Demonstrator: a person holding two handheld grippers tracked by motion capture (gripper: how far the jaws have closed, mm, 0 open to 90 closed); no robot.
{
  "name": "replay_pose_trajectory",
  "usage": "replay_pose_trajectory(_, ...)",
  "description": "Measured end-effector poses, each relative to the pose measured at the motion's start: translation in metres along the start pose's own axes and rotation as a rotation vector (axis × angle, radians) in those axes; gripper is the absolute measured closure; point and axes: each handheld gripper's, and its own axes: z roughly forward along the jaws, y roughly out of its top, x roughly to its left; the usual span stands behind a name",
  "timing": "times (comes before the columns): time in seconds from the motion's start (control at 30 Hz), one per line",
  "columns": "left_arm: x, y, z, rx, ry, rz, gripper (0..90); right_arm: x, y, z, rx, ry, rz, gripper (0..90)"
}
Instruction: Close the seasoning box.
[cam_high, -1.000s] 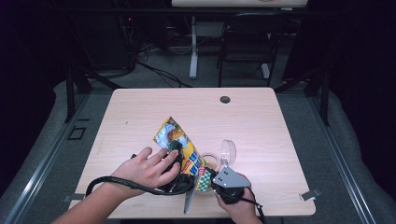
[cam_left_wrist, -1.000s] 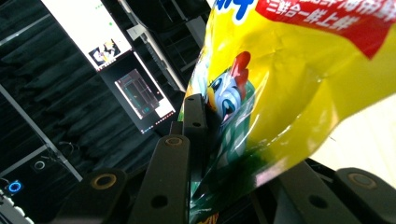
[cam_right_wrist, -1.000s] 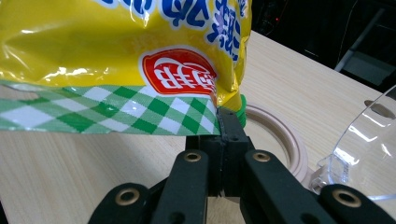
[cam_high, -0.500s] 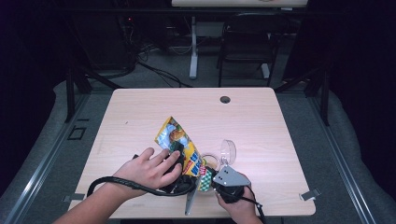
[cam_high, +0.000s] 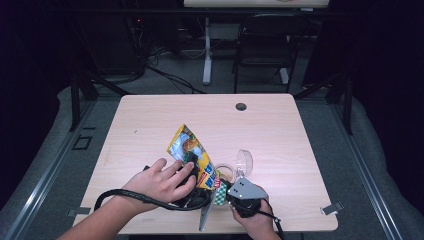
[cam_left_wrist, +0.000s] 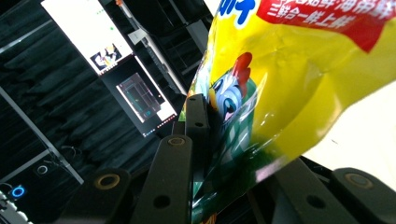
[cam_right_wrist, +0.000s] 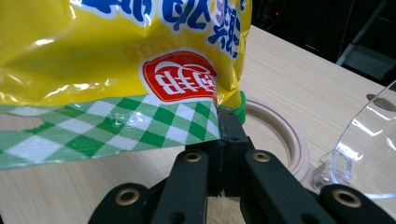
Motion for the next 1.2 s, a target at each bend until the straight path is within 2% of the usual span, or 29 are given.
replay_pose_trajectory(0.03,0.0000,-0.0002,-0.0002,0.000,0.000,-0.005,82.7,-0.0001,0.0001,-0.0001,0.000,0.000,0.000,89.7)
replay_pose_trajectory(0.07,0.0013,0.0000,-0.0011,0.015,0.002,0.017,82.6,-0.0001,0.0001,-0.0003,0.001,-0.003,-0.002,89.7)
replay_pose_trajectory(0.1,0.0005,-0.0003,-0.0005,-0.002,0.004,-0.006,82.6,-0.0001,0.0002,-0.0005,0.001,-0.004,-0.003,89.7)
replay_pose_trajectory(0.2,0.0019,0.0001,-0.0014,0.011,0.003,0.014,82.6,-0.0001,0.0004,-0.0010,0.000,-0.004,-0.002,89.7)
replay_pose_trajectory(0.27,0.0014,0.0001,-0.0009,0.000,0.005,0.000,82.6,-0.0001,0.0004,-0.0012,-0.003,-0.002,0.001,89.7)
replay_pose_trajectory(0.47,0.0015,0.0004,-0.0006,-0.006,0.015,0.003,82.8,-0.0007,0.0004,-0.0017,-0.002,0.001,0.001,89.7)
replay_pose_trajectory(0.53,0.0024,0.0006,-0.0011,0.002,0.001,0.007,82.8,-0.0009,0.0004,-0.0019,-0.001,0.001,0.001,89.7)
replay_pose_trajectory(0.63,0.0029,0.0008,-0.0013,0.000,0.006,0.013,82.8,-0.0009,0.0005,-0.0019,-0.003,-0.003,0.002,89.7)
replay_pose_trajectory(0.7,0.0021,0.0006,-0.0013,-0.008,0.007,-0.002,82.9,-0.0009,0.0006,-0.0020,-0.002,-0.002,0.002,89.7)
replay_pose_trajectory(0.93,0.0032,0.0008,-0.0030,-0.004,0.008,0.014,82.9,-0.0002,0.0008,-0.0023,-0.001,-0.001,-0.002,89.7)
replay_pose_trajectory(1.2,0.0038,-0.0003,-0.0033,-0.018,0.009,-0.002,83.0,0.0005,0.0016,-0.0047,-0.007,0.006,0.001,89.8)
